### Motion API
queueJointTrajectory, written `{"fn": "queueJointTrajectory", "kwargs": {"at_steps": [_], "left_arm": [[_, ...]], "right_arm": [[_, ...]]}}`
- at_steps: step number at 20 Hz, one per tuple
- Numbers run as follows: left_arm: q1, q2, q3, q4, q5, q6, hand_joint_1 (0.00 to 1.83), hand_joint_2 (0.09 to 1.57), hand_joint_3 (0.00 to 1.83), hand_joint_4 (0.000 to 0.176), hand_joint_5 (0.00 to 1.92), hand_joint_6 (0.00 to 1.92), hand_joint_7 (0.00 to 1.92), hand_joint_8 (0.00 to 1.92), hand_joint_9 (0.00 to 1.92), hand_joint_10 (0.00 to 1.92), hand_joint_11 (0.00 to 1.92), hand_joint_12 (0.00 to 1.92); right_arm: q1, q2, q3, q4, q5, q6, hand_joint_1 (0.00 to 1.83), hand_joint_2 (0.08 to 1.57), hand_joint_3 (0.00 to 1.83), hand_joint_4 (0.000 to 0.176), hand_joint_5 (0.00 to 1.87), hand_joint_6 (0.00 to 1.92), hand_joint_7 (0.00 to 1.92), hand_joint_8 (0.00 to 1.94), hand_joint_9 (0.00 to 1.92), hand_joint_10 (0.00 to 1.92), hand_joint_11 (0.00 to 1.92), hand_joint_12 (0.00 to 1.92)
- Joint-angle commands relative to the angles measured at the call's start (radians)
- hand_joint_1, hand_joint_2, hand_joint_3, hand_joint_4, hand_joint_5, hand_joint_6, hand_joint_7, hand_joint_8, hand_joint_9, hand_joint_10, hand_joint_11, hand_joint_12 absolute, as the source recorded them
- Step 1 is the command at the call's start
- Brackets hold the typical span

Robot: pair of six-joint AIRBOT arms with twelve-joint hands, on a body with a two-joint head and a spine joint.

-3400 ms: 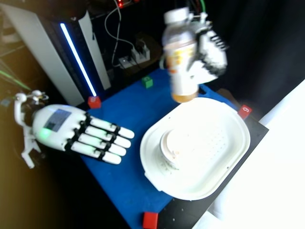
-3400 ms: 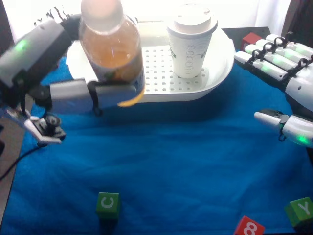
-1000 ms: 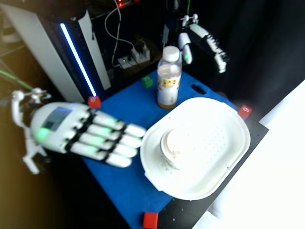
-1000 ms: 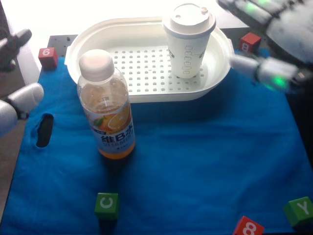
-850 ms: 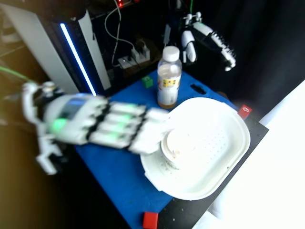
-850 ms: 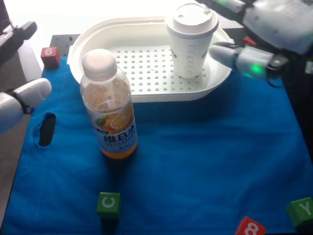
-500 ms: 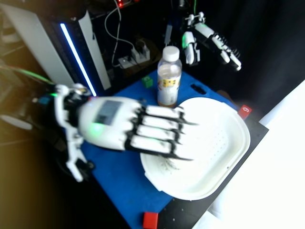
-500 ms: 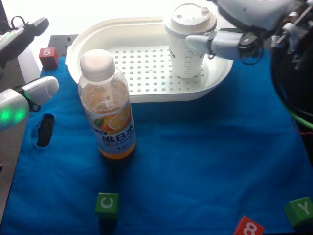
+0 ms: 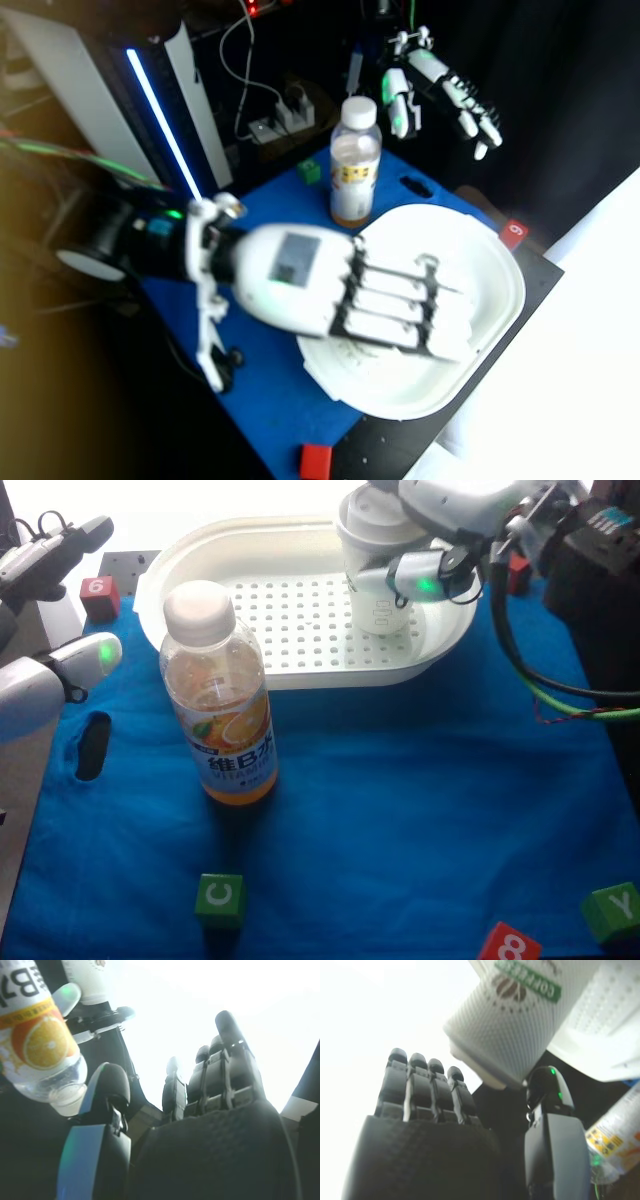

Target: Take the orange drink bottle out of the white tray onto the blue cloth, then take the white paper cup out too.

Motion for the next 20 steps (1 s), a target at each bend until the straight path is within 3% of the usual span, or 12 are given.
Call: {"fn": "queueJointTrajectory", "kwargs": {"at_steps": [1,2,4,6,7,8,9,10,13,18,19,20], "left_arm": [[-0.014,0.001,0.005,0.013,-0.124,-0.002,0.52,1.33,0.00,0.176,0.12,0.00,0.01,0.00,0.06,0.03,0.00,0.90],[-0.014,0.001,0.005,0.014,-0.126,-0.002,0.51,1.33,0.00,0.176,0.13,0.00,0.02,0.00,0.07,0.03,0.00,0.94],[-0.014,0.000,0.005,0.014,-0.127,-0.005,0.51,1.33,0.00,0.176,0.13,0.00,0.03,0.01,0.08,0.03,0.00,0.95],[-0.014,-0.003,0.005,0.013,-0.128,-0.006,0.53,1.32,0.00,0.167,0.14,0.00,0.03,0.00,0.08,0.03,0.00,1.00],[-0.014,-0.003,0.004,0.012,-0.128,-0.006,0.55,1.32,0.00,0.163,0.14,0.00,0.03,0.00,0.08,0.03,0.00,1.07],[-0.014,-0.003,0.004,0.012,-0.128,-0.007,0.57,1.32,0.00,0.172,0.14,0.00,0.03,0.00,0.08,0.03,0.00,1.10],[-0.014,-0.004,0.004,0.011,-0.130,-0.007,0.57,1.31,0.00,0.175,0.14,0.00,0.03,0.00,0.09,0.03,0.00,1.10],[-0.014,-0.004,0.003,0.009,-0.131,-0.007,0.57,1.31,0.00,0.176,0.14,0.00,0.02,0.00,0.08,0.03,0.00,1.08],[-0.014,-0.005,0.003,0.006,-0.131,-0.007,0.57,1.31,0.00,0.176,0.14,0.00,0.01,0.00,0.07,0.02,0.00,1.08],[-0.014,-0.006,0.003,0.002,-0.132,-0.007,0.61,1.31,0.00,0.176,0.16,0.00,0.00,0.00,0.06,0.02,0.00,1.05],[-0.013,-0.006,0.003,0.002,-0.132,-0.007,0.60,1.32,0.00,0.176,0.15,0.00,0.00,0.00,0.06,0.02,0.00,0.99],[-0.013,-0.007,0.003,0.000,-0.132,-0.007,0.62,1.32,0.00,0.176,0.16,0.00,0.00,0.00,0.06,0.02,0.00,0.98]], "right_arm": [[0.016,-0.001,0.014,0.004,0.091,-0.002,0.65,1.09,0.00,0.047,0.00,0.00,0.00,0.00,0.00,0.00,0.00,0.00],[0.016,-0.002,0.021,0.012,0.085,-0.002,0.66,1.09,0.00,0.043,0.00,0.00,0.00,0.00,0.00,0.00,0.00,0.00],[0.016,-0.002,0.027,0.018,0.074,-0.002,0.67,1.10,0.00,0.000,0.00,0.00,0.00,0.00,0.00,0.00,0.01,0.00],[0.016,-0.001,0.023,0.018,0.066,-0.002,0.64,1.17,0.00,0.000,0.08,0.02,0.10,0.02,0.15,0.02,0.00,0.84],[0.016,-0.001,0.017,0.018,0.065,-0.001,0.71,1.18,0.00,0.000,0.24,0.10,0.34,0.05,0.33,0.21,0.00,1.31],[0.016,-0.001,0.010,0.018,0.065,-0.001,0.76,1.19,0.00,0.000,0.22,0.51,0.51,0.41,0.52,1.01,0.33,1.70],[0.016,-0.001,0.000,0.018,0.065,-0.001,0.75,1.21,0.00,0.000,0.13,0.86,0.47,0.77,0.55,1.38,0.48,1.86],[0.016,-0.001,-0.004,0.018,0.065,-0.001,0.79,1.22,0.00,0.000,0.10,1.08,0.40,1.04,0.56,1.58,0.58,1.91],[0.016,0.013,-0.022,0.018,0.069,0.002,0.86,1.21,0.00,0.000,0.15,1.30,0.30,1.39,0.59,1.90,0.80,1.92],[0.016,0.051,-0.066,0.006,0.113,0.009,0.76,1.24,0.01,0.000,0.09,1.34,0.26,1.31,0.45,1.73,0.56,1.92],[0.016,0.059,-0.076,0.001,0.123,0.010,0.81,1.24,0.00,0.000,0.07,1.39,0.23,1.34,0.39,1.66,0.46,1.92],[0.016,0.083,-0.105,-0.015,0.153,0.015,0.85,1.22,0.00,0.000,0.09,1.38,0.25,1.34,0.40,1.70,0.50,1.92]]}}
